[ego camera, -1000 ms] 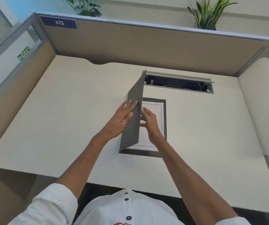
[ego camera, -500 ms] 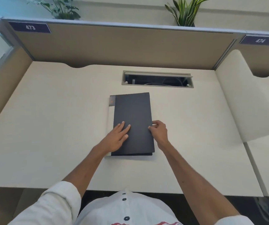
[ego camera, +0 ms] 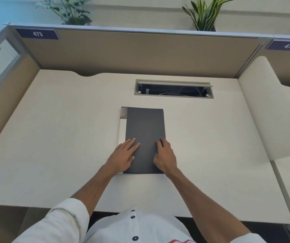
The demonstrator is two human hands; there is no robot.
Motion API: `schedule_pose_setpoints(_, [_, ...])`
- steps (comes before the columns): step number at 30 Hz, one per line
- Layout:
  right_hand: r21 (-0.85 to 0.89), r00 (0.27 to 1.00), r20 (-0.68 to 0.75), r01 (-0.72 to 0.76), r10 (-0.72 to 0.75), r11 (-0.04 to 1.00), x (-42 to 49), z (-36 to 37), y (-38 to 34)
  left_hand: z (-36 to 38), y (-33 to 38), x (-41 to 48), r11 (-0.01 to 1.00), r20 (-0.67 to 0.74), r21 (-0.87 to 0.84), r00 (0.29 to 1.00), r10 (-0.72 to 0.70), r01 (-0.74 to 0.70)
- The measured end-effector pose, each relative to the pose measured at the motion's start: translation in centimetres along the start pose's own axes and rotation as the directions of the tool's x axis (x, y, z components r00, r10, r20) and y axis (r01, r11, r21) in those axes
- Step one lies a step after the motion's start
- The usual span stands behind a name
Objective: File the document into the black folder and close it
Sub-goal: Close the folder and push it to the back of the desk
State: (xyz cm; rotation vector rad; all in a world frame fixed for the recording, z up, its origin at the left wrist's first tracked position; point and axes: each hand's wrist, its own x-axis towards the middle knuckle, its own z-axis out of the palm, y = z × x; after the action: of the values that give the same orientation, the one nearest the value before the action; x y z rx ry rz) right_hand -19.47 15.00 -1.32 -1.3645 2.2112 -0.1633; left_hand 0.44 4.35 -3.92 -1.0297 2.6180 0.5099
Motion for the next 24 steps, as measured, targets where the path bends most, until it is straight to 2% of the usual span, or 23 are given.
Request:
schedule_pose_setpoints(3, [-0.049, 0.997, -0.012, 0.078, -0.079, 0.996, 0.3, 0.5, -0.2, 0.3, -0.5, -0.3, 1.0, -0.043, -0.023, 0.999, -0.016, 0.015])
schedule_pose_setpoints(7, [-0.108, 0.981, 0.084, 0.181, -0.172, 0.978, 0.9, 1.3, -0.7, 0.8, -1.3, -0.9, 0.997, -0.092, -0.071, 0.994, -0.051, 0.044])
schedule_pose_setpoints(14, [-0.161, 0.978, 0.136, 0.18, -0.159, 0.97, 1.8, 2.8, -2.5, 1.4, -3.4, -1.3, 0.996, -0.064, -0.07, 0.996, -0.062, 0.058])
schedule_pose_setpoints(24, [-0.148, 0.961, 0.154, 0.253, -0.23, 0.956, 5.4, 4.2, -8.3, 0.9, -9.7, -2.0, 0.991, -0.062, -0.061, 0.991, -0.12, 0.116])
